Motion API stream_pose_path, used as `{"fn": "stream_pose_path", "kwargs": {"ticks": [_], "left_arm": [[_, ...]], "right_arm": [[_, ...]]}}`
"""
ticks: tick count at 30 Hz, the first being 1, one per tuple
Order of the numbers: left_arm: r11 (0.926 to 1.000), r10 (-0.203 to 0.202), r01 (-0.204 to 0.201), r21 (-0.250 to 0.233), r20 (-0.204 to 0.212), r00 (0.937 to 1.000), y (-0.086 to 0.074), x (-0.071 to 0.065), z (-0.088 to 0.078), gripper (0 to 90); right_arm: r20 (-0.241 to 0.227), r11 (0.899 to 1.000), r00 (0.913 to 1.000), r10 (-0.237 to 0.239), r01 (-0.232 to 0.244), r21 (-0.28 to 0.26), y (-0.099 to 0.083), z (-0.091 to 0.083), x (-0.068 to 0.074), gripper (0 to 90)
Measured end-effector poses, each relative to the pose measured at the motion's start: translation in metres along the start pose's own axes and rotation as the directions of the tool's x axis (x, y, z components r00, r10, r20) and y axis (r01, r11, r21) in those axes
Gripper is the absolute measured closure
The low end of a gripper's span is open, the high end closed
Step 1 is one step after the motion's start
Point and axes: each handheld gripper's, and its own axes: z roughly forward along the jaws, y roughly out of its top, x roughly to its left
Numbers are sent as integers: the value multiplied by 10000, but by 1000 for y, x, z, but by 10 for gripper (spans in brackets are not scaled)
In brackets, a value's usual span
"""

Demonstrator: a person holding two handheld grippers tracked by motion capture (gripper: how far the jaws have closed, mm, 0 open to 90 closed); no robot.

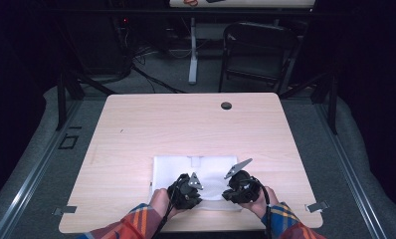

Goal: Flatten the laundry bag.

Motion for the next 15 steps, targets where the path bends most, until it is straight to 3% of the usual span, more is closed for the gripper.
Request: {"fn": "stream_pose_path", "kwargs": {"ticks": [5, 9, 15], "left_arm": [[9996, -248, 248, 100, 51, 9997, 2, 1, 1, 860], [9987, -513, 513, 20, 240, 9984, 2, 5, -1, 862], [9957, -854, 864, -323, 326, 9958, 2, 6, -4, 862]], "right_arm": [[332, 9985, 9993, -175, 192, -516, -2, -12, 8, 808], [144, 9914, 9973, -727, 738, -1079, -1, -15, 22, 900], [281, 9921, 9919, -1238, 1243, -152, 0, 12, 31, 900]]}}
